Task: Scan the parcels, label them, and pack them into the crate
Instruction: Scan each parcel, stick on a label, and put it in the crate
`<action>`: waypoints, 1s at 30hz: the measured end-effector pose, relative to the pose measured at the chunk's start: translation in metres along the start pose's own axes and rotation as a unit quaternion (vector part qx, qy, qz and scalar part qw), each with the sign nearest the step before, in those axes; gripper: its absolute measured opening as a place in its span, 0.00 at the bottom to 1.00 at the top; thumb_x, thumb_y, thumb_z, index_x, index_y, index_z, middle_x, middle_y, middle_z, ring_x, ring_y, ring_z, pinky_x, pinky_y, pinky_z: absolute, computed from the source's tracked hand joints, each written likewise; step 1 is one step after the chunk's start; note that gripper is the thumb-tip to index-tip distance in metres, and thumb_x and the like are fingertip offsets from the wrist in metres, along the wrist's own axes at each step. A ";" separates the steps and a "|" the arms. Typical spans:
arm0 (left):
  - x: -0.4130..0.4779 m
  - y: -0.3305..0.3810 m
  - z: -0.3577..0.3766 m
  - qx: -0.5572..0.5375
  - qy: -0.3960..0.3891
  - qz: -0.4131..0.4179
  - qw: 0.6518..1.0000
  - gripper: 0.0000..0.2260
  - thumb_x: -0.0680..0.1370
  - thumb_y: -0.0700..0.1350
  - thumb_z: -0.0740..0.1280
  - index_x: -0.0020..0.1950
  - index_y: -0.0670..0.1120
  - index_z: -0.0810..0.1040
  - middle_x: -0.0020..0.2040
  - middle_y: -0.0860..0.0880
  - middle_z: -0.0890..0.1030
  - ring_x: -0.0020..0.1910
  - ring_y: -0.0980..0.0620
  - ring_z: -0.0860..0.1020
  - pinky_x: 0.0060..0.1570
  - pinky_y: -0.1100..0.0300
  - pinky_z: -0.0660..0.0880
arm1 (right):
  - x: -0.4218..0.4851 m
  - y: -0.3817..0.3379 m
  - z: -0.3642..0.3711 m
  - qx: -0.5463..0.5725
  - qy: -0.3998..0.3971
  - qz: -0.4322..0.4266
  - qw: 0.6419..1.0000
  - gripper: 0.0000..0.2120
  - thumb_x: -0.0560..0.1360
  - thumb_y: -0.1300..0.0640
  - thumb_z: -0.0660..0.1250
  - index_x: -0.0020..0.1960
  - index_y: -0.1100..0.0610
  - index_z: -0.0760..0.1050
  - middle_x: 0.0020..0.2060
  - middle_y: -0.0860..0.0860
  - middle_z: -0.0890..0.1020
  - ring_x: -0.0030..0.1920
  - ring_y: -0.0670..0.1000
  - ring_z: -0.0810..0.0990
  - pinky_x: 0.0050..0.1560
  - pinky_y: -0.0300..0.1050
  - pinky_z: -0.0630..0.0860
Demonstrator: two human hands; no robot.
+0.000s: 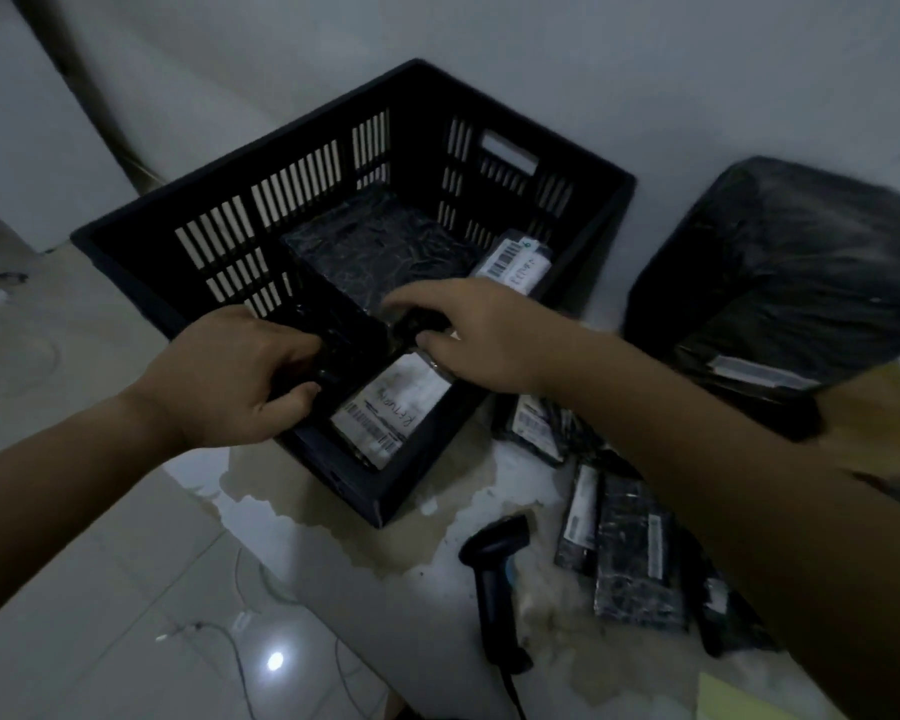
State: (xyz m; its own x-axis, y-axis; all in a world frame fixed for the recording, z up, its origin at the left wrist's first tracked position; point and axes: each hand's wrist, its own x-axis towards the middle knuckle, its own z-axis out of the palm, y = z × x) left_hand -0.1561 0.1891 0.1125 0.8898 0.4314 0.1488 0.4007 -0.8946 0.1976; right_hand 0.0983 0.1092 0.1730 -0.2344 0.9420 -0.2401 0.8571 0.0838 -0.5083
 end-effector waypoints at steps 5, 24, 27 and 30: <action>0.022 0.020 -0.024 -0.094 -0.059 -0.095 0.989 0.12 0.73 0.61 0.67 0.48 0.55 0.76 0.44 0.58 0.77 0.42 0.56 0.79 0.40 0.57 0.73 | -0.117 0.013 0.014 0.053 0.121 0.036 0.991 0.24 0.81 0.55 0.64 0.75 0.44 0.64 0.75 0.42 0.65 0.75 0.43 0.61 0.72 0.44 0.64; 0.157 0.201 0.157 -0.311 -0.062 -0.136 0.939 0.23 0.78 0.40 0.67 0.72 0.48 0.68 0.70 0.48 0.68 0.68 0.47 0.71 0.66 0.51 0.72 | -0.203 0.138 0.133 0.490 0.202 0.367 0.765 0.29 0.79 0.60 0.66 0.77 0.49 0.61 0.68 0.45 0.73 0.64 0.49 0.74 0.66 0.53 0.73; 0.179 0.197 0.166 -0.274 -0.110 -0.173 0.940 0.31 0.79 0.45 0.68 0.79 0.46 0.60 0.78 0.45 0.61 0.75 0.39 0.63 0.72 0.46 0.66 | -0.175 0.153 0.133 0.563 0.217 0.403 0.688 0.31 0.79 0.58 0.66 0.78 0.48 0.57 0.66 0.48 0.72 0.60 0.51 0.74 0.62 0.52 0.75; 0.192 0.192 0.170 -0.275 -0.167 -0.193 0.927 0.34 0.77 0.54 0.68 0.80 0.51 0.59 0.78 0.46 0.62 0.76 0.40 0.63 0.73 0.44 0.65 | -0.157 0.158 0.126 0.584 0.225 0.405 0.666 0.32 0.80 0.60 0.65 0.79 0.50 0.55 0.61 0.50 0.71 0.59 0.51 0.73 0.65 0.51 0.74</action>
State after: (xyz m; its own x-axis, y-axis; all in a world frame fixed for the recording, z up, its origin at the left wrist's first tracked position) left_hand 0.1286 0.0805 0.0141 0.7575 0.5654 -0.3262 0.6139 -0.4470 0.6506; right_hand 0.2132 -0.0665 0.0262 0.4739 0.5489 -0.6886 -0.3850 -0.5741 -0.7226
